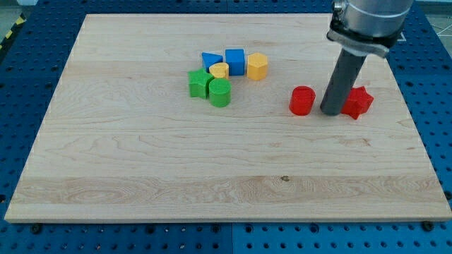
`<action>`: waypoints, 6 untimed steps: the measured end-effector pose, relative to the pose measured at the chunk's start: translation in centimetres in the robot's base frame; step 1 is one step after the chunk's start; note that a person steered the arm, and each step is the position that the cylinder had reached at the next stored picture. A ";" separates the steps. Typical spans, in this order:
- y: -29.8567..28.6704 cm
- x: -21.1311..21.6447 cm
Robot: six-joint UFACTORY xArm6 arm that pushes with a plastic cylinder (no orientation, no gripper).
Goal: Move the red circle closer to the yellow heart
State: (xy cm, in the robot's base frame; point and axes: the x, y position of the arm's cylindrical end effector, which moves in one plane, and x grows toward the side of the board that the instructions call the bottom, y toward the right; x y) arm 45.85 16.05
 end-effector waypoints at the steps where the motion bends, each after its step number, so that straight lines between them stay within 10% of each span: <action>1: -3.0 0.1; 6: -4.6 -4.2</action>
